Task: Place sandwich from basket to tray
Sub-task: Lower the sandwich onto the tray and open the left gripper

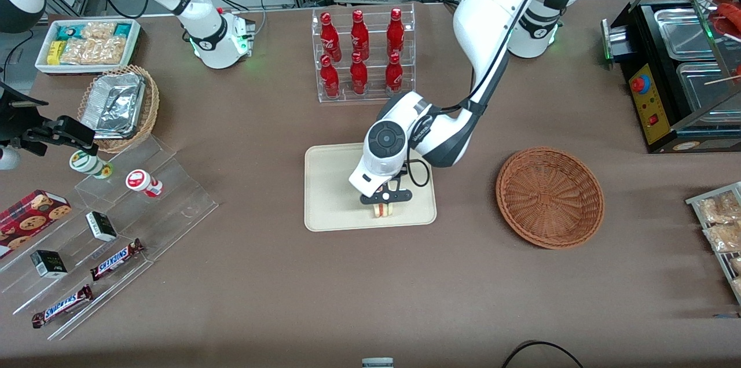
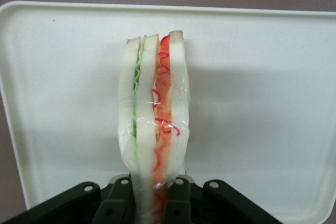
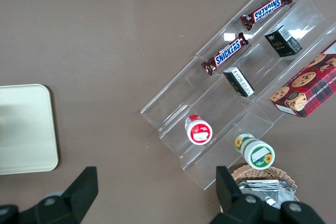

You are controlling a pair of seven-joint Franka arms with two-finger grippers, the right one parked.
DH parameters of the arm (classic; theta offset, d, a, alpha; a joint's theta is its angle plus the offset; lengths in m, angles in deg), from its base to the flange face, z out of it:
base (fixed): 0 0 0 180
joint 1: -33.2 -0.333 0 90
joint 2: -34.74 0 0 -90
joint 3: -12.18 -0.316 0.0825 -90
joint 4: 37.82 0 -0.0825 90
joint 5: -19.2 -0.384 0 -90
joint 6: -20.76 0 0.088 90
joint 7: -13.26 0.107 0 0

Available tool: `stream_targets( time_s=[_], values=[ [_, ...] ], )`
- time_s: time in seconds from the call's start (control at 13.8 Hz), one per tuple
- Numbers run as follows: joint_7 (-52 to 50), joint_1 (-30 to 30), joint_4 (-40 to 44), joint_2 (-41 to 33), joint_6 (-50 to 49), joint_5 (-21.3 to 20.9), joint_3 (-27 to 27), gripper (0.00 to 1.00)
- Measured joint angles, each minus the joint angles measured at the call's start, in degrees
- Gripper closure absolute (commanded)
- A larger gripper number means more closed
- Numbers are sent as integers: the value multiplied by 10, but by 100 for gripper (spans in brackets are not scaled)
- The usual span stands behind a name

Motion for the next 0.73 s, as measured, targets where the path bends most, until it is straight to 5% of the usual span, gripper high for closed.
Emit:
stream_targets(
  time_s=[0.73],
  values=[
    [-32, 12, 7, 16, 0, 0, 0, 100]
  ],
)
